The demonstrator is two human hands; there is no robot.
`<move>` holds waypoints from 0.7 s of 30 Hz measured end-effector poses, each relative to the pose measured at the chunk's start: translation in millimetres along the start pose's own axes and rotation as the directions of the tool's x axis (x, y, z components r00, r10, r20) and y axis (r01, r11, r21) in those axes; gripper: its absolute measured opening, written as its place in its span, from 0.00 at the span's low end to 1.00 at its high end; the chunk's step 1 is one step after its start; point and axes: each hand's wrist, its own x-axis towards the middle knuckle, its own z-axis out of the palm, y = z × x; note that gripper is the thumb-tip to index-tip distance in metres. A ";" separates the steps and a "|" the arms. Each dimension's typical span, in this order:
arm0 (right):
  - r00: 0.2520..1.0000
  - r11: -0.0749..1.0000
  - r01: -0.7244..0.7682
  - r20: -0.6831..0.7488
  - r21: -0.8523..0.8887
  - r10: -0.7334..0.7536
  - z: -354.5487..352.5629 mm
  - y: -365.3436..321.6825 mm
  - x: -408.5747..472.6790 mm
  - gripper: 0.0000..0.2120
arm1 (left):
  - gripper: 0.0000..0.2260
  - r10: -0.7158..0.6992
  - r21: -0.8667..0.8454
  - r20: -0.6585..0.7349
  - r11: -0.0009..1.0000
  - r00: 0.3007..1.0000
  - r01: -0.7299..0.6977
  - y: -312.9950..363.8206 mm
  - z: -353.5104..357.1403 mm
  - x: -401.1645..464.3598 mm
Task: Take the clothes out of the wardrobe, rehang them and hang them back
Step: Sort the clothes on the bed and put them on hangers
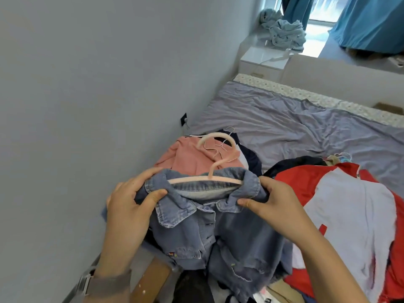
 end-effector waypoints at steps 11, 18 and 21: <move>0.991 0.961 -0.109 0.052 -0.255 0.126 -9.0 20.4 199.8 0.13 | 0.17 0.130 0.036 0.328 0.988 0.936 -0.149 -37.3 62.1 239.8; 0.976 0.922 -0.200 -0.146 -0.331 0.160 21.0 76.4 313.5 0.09 | 0.12 0.182 0.137 0.240 0.966 0.953 -0.219 -81.8 159.4 354.4; 0.955 0.804 -0.227 0.036 -0.550 0.294 51.8 118.9 339.1 0.20 | 0.12 0.123 0.329 0.330 0.914 0.936 -0.236 -132.9 222.5 379.7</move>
